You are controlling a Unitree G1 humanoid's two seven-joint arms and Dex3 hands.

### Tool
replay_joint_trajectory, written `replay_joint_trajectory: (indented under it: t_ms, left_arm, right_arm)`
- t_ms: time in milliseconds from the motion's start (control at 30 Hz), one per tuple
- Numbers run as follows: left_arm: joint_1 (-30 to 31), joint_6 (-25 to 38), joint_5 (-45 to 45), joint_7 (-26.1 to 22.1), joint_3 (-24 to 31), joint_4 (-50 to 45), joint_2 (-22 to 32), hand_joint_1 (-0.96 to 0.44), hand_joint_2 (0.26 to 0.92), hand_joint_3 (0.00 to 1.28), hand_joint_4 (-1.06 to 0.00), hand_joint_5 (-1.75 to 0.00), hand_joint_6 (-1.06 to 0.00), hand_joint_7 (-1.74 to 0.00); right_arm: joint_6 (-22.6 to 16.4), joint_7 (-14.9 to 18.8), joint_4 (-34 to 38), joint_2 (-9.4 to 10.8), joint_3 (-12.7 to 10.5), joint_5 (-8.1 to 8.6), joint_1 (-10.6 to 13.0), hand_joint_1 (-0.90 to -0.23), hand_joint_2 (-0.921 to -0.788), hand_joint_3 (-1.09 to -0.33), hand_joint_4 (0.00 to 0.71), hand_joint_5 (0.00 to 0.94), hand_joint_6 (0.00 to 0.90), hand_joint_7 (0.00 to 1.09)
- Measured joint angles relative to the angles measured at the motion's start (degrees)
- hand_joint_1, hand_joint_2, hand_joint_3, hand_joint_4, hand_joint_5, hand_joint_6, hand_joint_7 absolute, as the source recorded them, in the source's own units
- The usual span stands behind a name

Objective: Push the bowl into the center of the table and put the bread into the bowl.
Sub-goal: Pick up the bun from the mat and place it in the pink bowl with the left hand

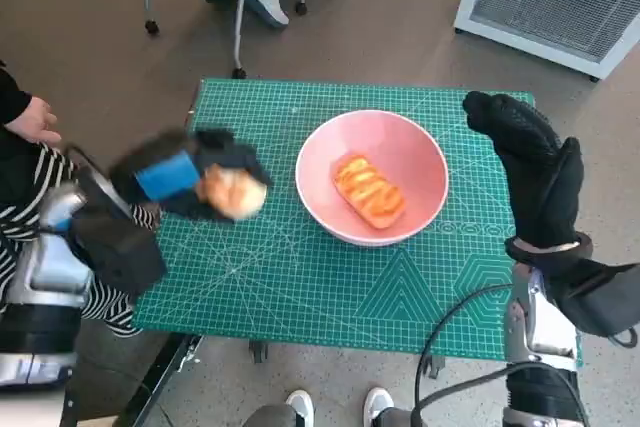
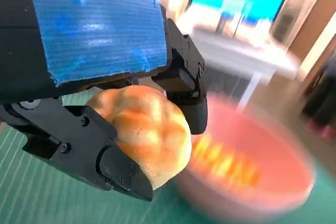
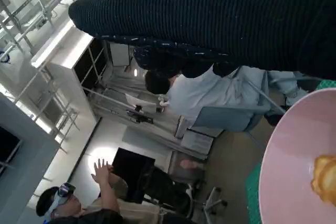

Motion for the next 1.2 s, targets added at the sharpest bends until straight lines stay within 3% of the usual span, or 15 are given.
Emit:
replay_joint_trajectory:
  t_ms: [100,433,633,700,733,800,833,933,1067,1200]
  left_arm:
    - [-2.53,0.56,0.40,2.30,-0.14,-1.32,-2.96,0.00,0.920,0.11,-0.65,-1.22,-0.57,-1.22]
    - [-10.08,-0.14,5.63,7.34,-5.35,1.94,-12.68,0.00,0.911,0.02,-0.78,-1.06,-0.66,-1.13]
    - [-14.29,1.09,9.53,7.36,-9.37,8.44,-15.70,0.00,0.919,0.10,-0.67,-1.16,-0.56,-1.25]
    - [-15.47,1.80,10.47,7.34,-10.41,10.87,-16.67,-0.21,0.920,0.16,-0.58,-0.85,-0.54,-1.33]
    - [-15.99,2.26,10.79,7.32,-10.97,12.04,-17.12,-0.19,0.894,0.15,-0.53,-0.75,-0.47,-1.19]
    - [-17.08,3.07,12.08,7.06,-12.27,14.67,-17.83,-0.14,0.839,0.09,-0.45,-0.37,-0.36,-0.69]
    - [-17.68,3.72,12.76,6.64,-13.12,16.26,-18.18,-0.13,0.832,0.08,-0.43,-0.30,-0.35,-0.59]
    - [-18.86,5.94,14.74,4.92,-15.33,19.65,-18.93,-0.11,0.794,0.03,-0.24,-0.08,-0.25,-0.24]
    - [-20.09,10.04,16.83,0.69,-18.27,22.79,-19.61,-0.10,0.773,0.01,-0.12,-0.02,-0.19,-0.12]
    - [-20.73,13.05,17.36,-1.97,-19.68,24.56,-20.02,-0.10,0.764,0.00,-0.09,0.00,-0.18,-0.08]
  right_arm:
    - [-0.10,0.00,0.29,0.00,0.03,0.00,-0.32,-0.763,-0.921,-0.792,0.144,0.001,0.047,0.47]
    - [-0.94,0.26,1.43,0.06,0.11,0.05,-0.56,-0.763,-0.921,-0.792,0.144,0.001,0.047,0.47]
    - [-1.19,0.58,1.46,0.02,-0.02,0.12,-0.47,-0.763,-0.921,-0.793,0.145,0.001,0.045,0.47]
    - [-1.23,0.64,1.45,0.01,-0.07,0.15,-0.40,-0.764,-0.921,-0.793,0.144,0.001,0.044,0.47]
    - [-1.24,0.66,1.44,0.01,-0.08,0.16,-0.37,-0.764,-0.921,-0.793,0.144,0.000,0.043,0.47]
    - [-1.27,0.67,1.26,0.00,-0.09,0.19,-0.23,-0.764,-0.921,-0.793,0.143,0.000,0.043,0.47]
    - [-1.27,0.68,1.09,0.00,-0.10,0.20,-0.13,-0.765,-0.921,-0.793,0.143,0.000,0.042,0.47]
    - [-1.30,0.68,0.55,0.00,-0.11,0.22,0.13,-0.765,-0.921,-0.793,0.142,0.000,0.042,0.47]
    - [-1.30,0.66,-0.36,-0.01,-0.25,0.24,0.77,-0.766,-0.921,-0.793,0.142,0.000,0.041,0.47]
    - [-1.27,0.63,-0.82,-0.01,-0.34,0.24,1.19,-0.766,-0.921,-0.793,0.142,0.000,0.043,0.47]
